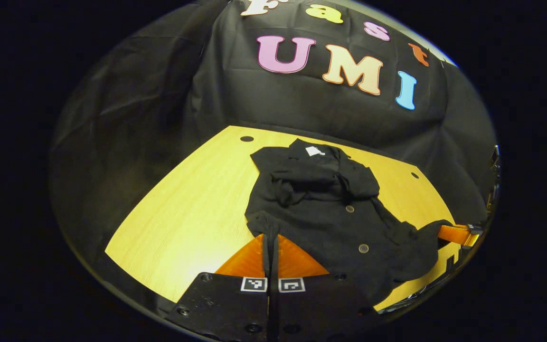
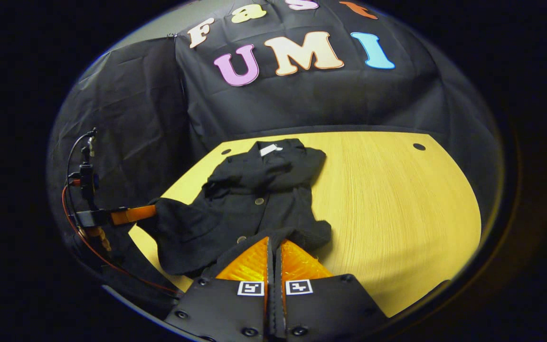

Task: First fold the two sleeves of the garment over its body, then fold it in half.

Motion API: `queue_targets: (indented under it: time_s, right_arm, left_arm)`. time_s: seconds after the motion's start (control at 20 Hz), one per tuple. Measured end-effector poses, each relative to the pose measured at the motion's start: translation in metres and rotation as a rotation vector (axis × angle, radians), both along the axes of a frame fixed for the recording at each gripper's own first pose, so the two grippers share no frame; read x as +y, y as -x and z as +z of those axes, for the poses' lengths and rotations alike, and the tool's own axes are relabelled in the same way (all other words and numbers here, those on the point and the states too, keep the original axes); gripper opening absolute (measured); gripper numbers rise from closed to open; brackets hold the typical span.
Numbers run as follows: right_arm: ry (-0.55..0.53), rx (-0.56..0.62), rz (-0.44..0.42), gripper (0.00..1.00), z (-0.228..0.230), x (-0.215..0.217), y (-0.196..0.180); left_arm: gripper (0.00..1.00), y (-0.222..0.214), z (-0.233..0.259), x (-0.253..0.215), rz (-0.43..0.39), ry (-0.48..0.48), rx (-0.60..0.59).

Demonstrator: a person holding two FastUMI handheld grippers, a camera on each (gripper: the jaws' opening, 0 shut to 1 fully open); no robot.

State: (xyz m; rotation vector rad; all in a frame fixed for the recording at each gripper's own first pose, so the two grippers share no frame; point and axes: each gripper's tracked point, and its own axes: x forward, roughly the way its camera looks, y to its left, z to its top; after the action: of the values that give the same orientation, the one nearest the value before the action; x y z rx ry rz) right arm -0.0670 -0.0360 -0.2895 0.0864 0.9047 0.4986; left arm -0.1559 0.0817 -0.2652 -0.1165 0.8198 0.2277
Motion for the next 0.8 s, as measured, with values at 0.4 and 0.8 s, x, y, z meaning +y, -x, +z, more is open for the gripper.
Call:
queue_targets:
  time_s: [0.4,0.8]
  right_arm:
    - [-0.044,-0.072,-0.028,0.02,0.035,0.016,-0.059]
    - [-0.059,-0.168,-0.074,0.00,0.068,0.044,-0.128]
  left_arm:
    - [0.00,-0.060,0.023,0.001,-0.016,0.016,-0.065]
    - [0.00,-0.131,0.037,0.020,-0.056,0.050,-0.121]
